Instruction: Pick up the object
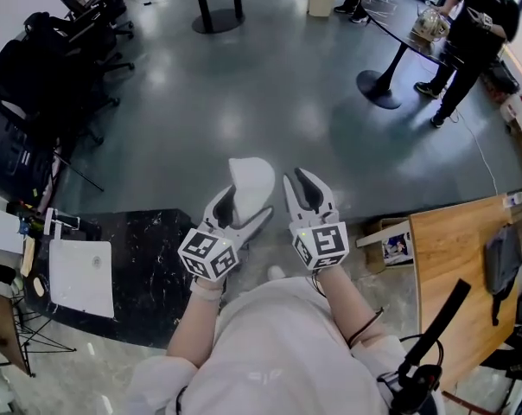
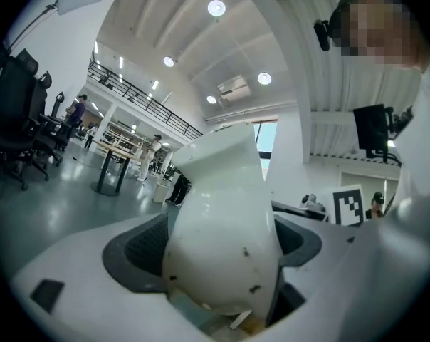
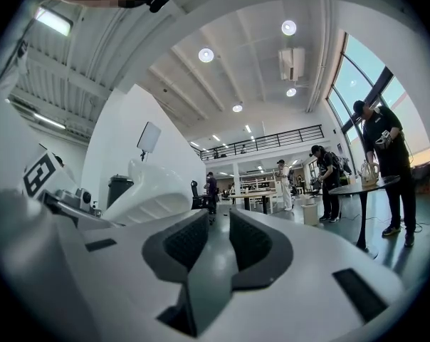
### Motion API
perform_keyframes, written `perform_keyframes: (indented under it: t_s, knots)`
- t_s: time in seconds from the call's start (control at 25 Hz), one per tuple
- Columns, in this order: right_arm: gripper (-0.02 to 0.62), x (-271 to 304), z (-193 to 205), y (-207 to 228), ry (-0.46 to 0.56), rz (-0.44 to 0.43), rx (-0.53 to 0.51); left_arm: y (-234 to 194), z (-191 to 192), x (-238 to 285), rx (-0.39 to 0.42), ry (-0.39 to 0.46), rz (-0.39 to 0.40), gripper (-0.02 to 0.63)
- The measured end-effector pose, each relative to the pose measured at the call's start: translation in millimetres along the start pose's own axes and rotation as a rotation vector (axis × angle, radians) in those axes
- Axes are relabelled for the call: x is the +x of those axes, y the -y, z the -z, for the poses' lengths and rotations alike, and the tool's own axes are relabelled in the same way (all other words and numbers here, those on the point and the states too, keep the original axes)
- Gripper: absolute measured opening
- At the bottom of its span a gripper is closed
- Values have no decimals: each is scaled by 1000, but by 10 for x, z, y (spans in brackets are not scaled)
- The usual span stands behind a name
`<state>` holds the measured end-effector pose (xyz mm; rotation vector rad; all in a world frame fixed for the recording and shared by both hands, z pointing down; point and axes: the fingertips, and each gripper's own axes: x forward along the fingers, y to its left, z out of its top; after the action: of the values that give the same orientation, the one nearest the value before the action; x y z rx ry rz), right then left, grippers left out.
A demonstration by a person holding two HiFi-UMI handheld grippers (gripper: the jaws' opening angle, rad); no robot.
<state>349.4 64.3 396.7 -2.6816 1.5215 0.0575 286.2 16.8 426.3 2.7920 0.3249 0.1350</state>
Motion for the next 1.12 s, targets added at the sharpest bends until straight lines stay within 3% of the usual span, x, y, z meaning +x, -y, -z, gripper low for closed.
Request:
perform_keyframes:
  t_s: [0.48, 0.72, 1.12]
  knots:
    - [80, 15, 51, 149, 5, 7, 45, 5, -38, 156, -59, 22, 29, 434]
    - [80, 27, 59, 170, 5, 5, 51, -6, -83, 158, -144, 66, 59, 434]
    - [80, 69, 73, 135, -4, -6, 58, -61, -93, 107, -153, 71, 40, 434]
